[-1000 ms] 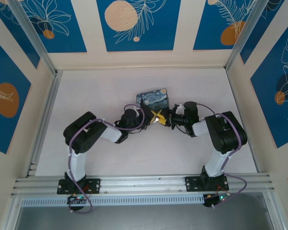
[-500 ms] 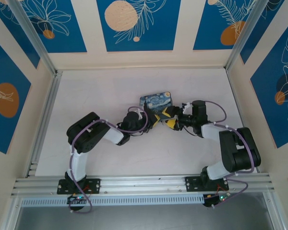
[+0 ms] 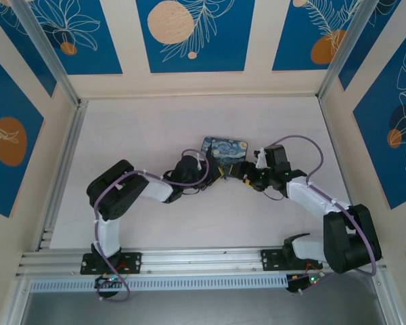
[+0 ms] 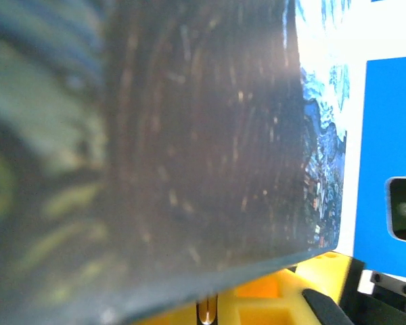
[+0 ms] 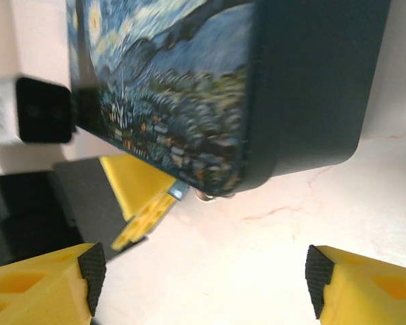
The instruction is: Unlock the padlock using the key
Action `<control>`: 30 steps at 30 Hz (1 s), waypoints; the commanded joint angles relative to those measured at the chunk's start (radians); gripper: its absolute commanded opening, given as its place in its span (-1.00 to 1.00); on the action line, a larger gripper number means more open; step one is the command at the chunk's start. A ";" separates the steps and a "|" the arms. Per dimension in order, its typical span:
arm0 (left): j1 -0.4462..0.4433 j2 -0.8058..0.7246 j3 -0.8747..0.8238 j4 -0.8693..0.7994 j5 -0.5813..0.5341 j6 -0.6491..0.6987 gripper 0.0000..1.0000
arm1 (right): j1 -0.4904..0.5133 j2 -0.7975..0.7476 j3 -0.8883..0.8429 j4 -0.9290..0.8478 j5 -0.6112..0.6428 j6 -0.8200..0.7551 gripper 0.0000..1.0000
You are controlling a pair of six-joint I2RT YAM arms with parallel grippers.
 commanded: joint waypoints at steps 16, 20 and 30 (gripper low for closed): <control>0.019 -0.028 0.143 -0.461 0.092 0.104 -1.00 | 0.326 0.117 0.149 -0.196 0.535 -0.281 0.09; 0.018 -0.037 0.160 -0.490 0.103 0.112 -1.00 | 0.376 0.184 0.187 -0.196 0.601 -0.284 0.06; 0.019 -0.042 0.168 -0.481 0.134 0.098 -1.00 | 0.434 0.302 0.238 -0.169 0.716 -0.284 -0.07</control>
